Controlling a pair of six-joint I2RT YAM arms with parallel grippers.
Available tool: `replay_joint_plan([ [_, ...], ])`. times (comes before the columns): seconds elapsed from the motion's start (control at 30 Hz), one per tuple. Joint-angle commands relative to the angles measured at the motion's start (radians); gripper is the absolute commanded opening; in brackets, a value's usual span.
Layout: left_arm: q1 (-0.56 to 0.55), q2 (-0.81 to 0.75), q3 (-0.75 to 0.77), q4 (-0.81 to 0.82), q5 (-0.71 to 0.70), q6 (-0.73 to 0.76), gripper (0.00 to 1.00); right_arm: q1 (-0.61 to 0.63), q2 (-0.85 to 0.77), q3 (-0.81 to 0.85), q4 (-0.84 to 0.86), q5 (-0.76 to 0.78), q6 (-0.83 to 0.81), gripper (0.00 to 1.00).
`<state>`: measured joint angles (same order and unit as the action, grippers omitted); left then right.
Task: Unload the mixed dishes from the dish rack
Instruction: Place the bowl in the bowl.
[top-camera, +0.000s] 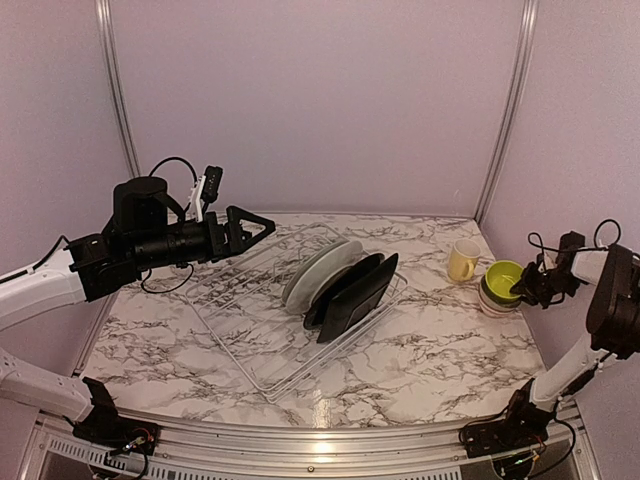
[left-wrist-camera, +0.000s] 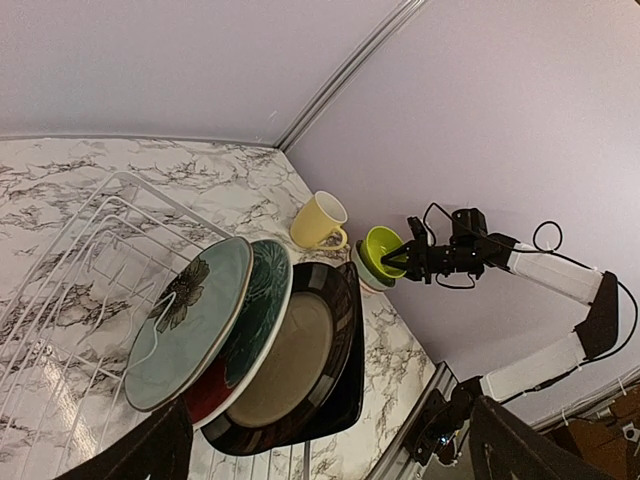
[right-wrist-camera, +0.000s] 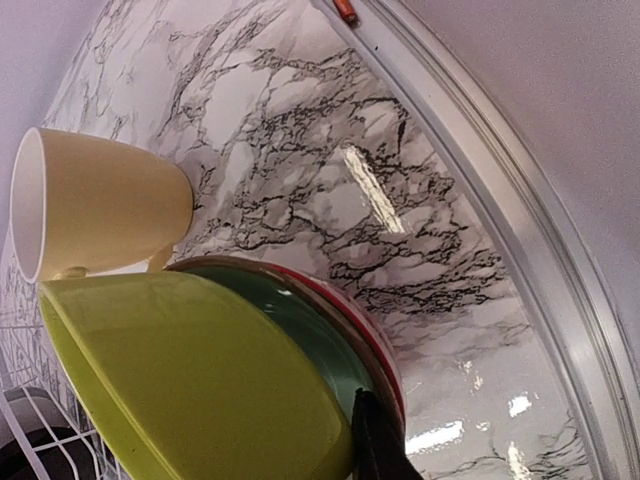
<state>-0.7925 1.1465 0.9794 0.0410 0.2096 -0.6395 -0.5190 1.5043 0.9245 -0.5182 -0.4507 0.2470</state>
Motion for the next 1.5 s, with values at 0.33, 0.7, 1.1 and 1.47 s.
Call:
replay_joint_plan([
  [0.33, 0.004, -0.013, -0.001, 0.006, 0.008, 0.015, 0.99, 0.048, -0.061, 0.022, -0.04, 0.162, -0.043, 0.48],
  [0.7, 0.004, 0.011, 0.008, 0.014, 0.033, 0.01, 0.99, 0.096, -0.108, 0.041, -0.086, 0.341, -0.046, 0.69],
  [1.1, 0.004, 0.031, 0.015, 0.016, 0.045, 0.012, 0.99, 0.098, -0.099, 0.045, -0.053, 0.347, -0.041, 0.25],
  [1.47, 0.004, 0.038, 0.01, 0.016, 0.05, 0.01, 0.99, 0.111, -0.089, 0.048, -0.087, 0.309, -0.048, 0.17],
])
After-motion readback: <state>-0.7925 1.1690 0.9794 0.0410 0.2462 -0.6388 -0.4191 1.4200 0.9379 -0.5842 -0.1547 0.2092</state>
